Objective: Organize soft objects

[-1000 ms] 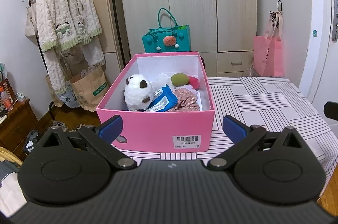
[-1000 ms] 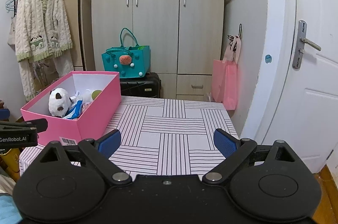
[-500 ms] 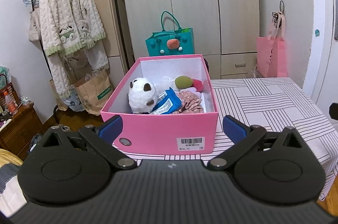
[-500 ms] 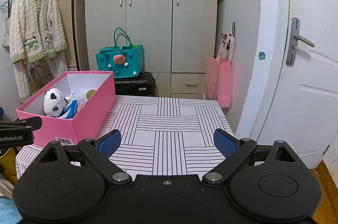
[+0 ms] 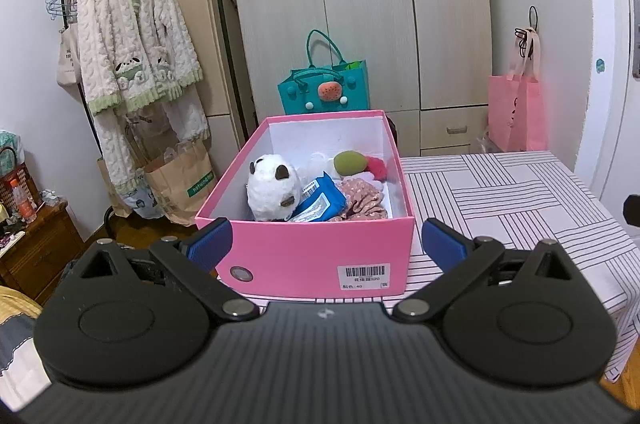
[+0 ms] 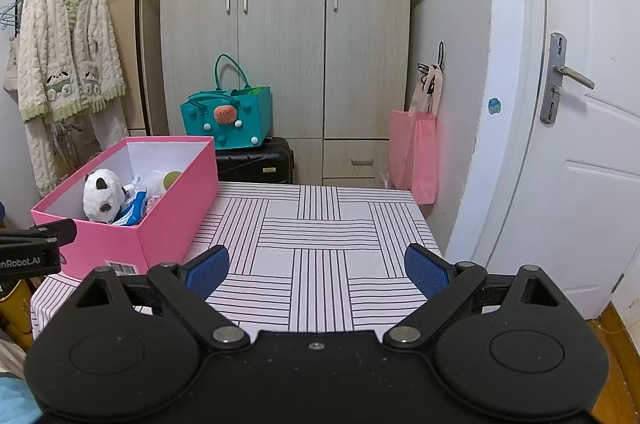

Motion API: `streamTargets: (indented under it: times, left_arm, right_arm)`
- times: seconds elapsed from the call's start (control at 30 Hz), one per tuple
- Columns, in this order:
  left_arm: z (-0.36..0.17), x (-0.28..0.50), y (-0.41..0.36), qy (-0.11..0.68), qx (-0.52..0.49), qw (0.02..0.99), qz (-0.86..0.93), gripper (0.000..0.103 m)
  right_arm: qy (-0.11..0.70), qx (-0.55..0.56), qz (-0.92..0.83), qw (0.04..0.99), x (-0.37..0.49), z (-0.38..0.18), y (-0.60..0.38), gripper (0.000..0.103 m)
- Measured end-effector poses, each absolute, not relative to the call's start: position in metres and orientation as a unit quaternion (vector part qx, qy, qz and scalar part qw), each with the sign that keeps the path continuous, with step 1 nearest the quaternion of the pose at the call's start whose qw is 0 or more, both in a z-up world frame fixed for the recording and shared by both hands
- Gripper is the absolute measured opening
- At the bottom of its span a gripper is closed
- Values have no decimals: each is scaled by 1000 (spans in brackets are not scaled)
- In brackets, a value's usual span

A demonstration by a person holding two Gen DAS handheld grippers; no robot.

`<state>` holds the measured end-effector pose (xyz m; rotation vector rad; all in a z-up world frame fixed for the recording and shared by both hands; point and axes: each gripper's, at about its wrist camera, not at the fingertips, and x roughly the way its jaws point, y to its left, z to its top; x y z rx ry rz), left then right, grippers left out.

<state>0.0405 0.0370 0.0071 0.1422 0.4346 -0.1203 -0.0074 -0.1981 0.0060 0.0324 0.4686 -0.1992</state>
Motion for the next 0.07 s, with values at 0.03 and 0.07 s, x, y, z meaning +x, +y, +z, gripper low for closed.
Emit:
streamTargets:
  times: [0.03,0.07]
  left_arm:
    - [7,41,37,216,70,972,-60,102]
    - [7,40,37,216,70,972,-59,102]
  right_arm:
    - [232,16,-99,968,-7,6,-198,97]
    - [232,16,-99,968,-7,6,-198,97]
